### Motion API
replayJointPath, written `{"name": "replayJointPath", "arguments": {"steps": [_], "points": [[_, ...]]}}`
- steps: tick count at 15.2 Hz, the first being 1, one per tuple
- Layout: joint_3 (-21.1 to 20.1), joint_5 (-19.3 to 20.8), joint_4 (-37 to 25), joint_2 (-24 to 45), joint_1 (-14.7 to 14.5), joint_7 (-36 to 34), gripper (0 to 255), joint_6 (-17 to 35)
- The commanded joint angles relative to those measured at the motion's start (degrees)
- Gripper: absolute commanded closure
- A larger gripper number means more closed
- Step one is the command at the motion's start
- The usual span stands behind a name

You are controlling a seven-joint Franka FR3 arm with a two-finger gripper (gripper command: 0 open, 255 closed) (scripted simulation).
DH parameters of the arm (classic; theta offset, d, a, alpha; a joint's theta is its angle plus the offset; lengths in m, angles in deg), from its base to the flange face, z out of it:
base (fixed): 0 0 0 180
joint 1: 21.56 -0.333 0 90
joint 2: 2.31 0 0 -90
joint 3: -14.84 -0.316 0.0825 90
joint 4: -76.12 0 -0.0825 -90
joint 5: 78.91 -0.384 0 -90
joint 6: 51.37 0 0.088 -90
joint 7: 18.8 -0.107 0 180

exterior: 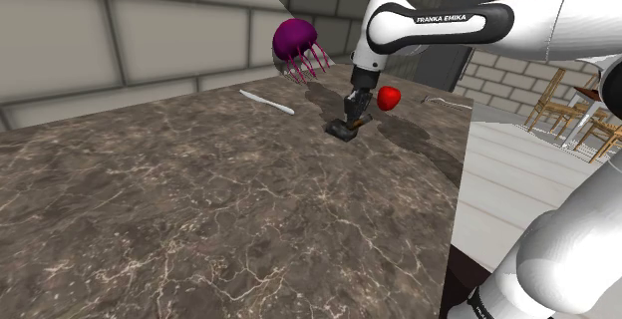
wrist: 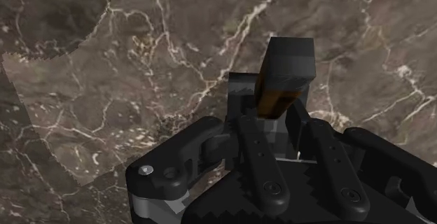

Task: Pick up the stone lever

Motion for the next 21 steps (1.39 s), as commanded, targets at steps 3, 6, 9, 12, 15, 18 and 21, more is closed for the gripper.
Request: {"name": "replayJointPath", "arguments": {"steps": [3,6,9,12,15,18,21], "points": [[0.0,0.0,0.1,0.0,0.0,0.0,255,0.0],[0.0,0.0,0.1,0.0,0.0,0.0,255,0.0],[0.0,0.0,-2.2,0.0,0.0,-0.1,255,-2.3],[0.0,0.0,-4.7,0.1,0.0,-0.2,255,-4.6],[0.0,0.0,-7.3,0.4,0.0,-0.3,255,-7.0],[0.0,0.1,-10.0,0.7,0.0,-0.4,255,-9.4],[0.0,0.1,-12.9,1.2,0.0,-0.5,255,-11.8]]}}
